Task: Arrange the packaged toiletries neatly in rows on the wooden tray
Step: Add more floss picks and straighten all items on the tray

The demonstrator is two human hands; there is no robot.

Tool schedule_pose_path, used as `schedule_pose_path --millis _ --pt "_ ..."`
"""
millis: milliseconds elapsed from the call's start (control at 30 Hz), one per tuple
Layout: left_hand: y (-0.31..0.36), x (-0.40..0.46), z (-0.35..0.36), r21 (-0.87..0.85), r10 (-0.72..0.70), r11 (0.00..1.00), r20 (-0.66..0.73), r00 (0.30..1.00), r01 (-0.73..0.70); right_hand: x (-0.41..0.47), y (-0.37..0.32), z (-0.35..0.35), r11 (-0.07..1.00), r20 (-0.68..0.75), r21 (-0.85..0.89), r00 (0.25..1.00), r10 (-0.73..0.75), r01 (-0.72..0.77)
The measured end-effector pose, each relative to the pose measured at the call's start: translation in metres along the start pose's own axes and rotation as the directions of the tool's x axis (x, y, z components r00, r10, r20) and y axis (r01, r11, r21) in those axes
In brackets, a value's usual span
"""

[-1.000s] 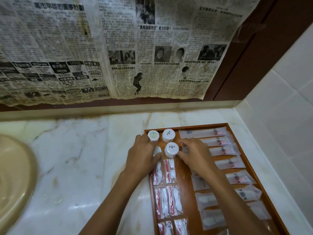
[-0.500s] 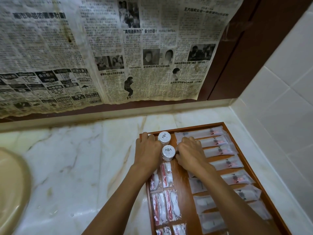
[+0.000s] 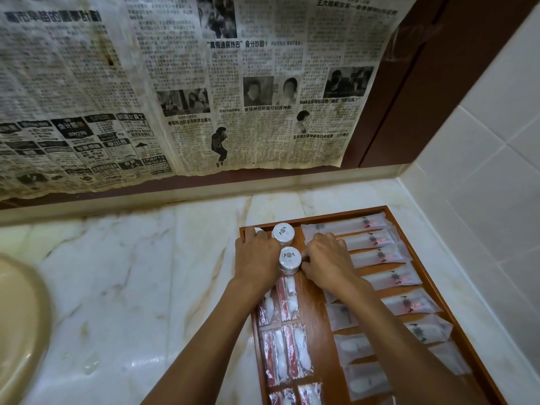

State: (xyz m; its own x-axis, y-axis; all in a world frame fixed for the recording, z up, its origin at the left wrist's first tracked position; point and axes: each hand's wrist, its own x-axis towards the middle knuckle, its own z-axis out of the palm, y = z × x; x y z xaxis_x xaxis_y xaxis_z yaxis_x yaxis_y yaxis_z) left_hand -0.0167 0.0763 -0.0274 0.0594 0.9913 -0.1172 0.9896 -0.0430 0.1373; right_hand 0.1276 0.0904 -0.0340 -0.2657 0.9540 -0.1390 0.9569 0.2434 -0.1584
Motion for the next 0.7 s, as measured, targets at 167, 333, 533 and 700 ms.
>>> schedule_pose_path --millis 167,333,533,700 --pt "0.001 0.000 -0.001 -0.001 -0.011 1.000 0.016 1.000 0.011 -0.001 -0.001 -0.003 1.000 0.013 0.024 1.000 0.012 -0.013" --pt "0.002 0.000 -0.002 0.036 -0.034 0.999 0.038 0.999 0.033 -0.001 -0.002 -0.007 1.000 0.034 0.022 0.999 0.018 -0.018" --pt "0.005 0.000 -0.003 0.036 -0.044 0.998 0.056 0.997 0.042 0.001 -0.003 -0.010 1.000 0.054 -0.007 0.998 0.025 -0.025" --pt "0.005 0.000 -0.002 0.041 -0.039 0.998 0.055 0.998 0.036 0.004 -0.004 -0.011 1.000 0.077 0.015 0.997 0.016 -0.017"
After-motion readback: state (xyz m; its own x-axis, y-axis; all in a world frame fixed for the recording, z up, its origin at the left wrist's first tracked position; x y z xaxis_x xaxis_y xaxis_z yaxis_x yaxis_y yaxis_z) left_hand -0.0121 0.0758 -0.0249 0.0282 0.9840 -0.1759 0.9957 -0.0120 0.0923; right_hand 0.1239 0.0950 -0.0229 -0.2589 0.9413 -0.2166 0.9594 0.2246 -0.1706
